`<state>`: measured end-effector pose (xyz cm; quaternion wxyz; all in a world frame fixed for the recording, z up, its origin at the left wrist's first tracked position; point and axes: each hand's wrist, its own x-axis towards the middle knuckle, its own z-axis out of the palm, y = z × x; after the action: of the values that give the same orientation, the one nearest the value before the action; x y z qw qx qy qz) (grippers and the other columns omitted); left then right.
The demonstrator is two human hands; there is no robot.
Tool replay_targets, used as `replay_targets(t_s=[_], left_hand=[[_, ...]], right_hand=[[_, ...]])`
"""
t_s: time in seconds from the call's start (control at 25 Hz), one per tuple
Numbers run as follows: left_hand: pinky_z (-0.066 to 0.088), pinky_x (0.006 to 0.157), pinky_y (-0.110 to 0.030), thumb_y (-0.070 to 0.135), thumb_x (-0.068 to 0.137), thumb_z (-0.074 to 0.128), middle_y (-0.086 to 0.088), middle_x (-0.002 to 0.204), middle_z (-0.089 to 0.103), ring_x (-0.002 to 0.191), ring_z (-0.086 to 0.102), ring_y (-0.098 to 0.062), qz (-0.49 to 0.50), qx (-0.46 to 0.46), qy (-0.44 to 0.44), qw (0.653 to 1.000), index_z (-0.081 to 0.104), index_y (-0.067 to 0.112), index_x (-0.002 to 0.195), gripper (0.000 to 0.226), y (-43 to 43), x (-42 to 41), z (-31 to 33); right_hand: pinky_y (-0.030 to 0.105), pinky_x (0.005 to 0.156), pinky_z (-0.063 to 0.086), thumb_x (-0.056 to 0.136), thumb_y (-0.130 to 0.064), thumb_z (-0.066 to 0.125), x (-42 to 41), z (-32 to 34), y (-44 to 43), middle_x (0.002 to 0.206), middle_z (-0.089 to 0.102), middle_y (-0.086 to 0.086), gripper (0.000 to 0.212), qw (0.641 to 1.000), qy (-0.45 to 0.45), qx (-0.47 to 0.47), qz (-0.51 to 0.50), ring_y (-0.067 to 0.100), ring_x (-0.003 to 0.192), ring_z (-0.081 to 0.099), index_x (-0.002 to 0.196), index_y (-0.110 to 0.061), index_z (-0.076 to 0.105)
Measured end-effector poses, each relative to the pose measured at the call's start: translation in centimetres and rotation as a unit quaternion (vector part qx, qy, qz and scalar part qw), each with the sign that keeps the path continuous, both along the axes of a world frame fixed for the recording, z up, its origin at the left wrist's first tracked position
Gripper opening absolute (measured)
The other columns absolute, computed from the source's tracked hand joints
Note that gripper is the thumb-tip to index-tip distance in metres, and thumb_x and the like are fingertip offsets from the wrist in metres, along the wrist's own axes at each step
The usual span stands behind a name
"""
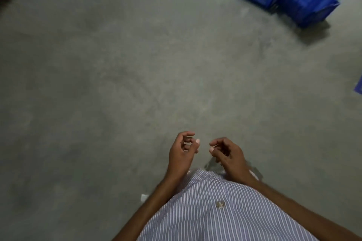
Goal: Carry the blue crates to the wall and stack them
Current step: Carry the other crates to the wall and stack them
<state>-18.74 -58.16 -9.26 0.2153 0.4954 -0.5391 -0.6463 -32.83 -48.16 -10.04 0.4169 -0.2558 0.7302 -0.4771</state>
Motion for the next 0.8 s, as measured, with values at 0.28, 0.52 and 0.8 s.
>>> replay_targets(t_s=[0.28,0.52,0.8], left_hand=[[0.055,0.069,-0.027,0.018,0.095,0.07,0.007,0.092,0.07,0.075,0.069,-0.015,-0.097,-0.017,-0.004,0.995,0.063,0.026,0.11,0.019,-12.2,-18.2,-1.9],[0.057,0.073,-0.033,0.017,0.093,0.072,0.002,0.093,0.071,0.077,0.069,-0.019,-0.094,-0.061,0.011,0.994,0.063,0.023,0.111,0.021,-22.0,-38.9,-0.6],[0.056,0.074,-0.025,0.018,0.089,0.076,-0.001,0.095,0.072,0.082,0.068,-0.015,-0.122,-0.058,0.013,0.991,0.065,0.024,0.111,0.025,-33.2,-54.9,0.0]], right_hand=[[0.02,0.059,0.049,0.093,-0.007,0.07,-17.0,-0.1,-11.0,0.087,0.065,0.022,0.01,0.99,-0.005,-0.027,-0.141,0.017,0.073,0.06,0.1,-0.013,0.07],[0.021,0.056,0.049,0.093,-0.007,0.069,-36.2,0.8,-19.0,0.078,0.067,0.011,0.01,0.982,0.039,-0.016,-0.186,0.018,0.068,0.061,0.094,-0.017,0.07],[0.048,0.071,0.059,0.092,-0.013,0.071,-50.7,-0.3,-29.2,0.08,0.07,-0.007,0.012,0.969,0.055,0.008,-0.239,0.019,0.073,0.065,0.09,-0.025,0.071]])
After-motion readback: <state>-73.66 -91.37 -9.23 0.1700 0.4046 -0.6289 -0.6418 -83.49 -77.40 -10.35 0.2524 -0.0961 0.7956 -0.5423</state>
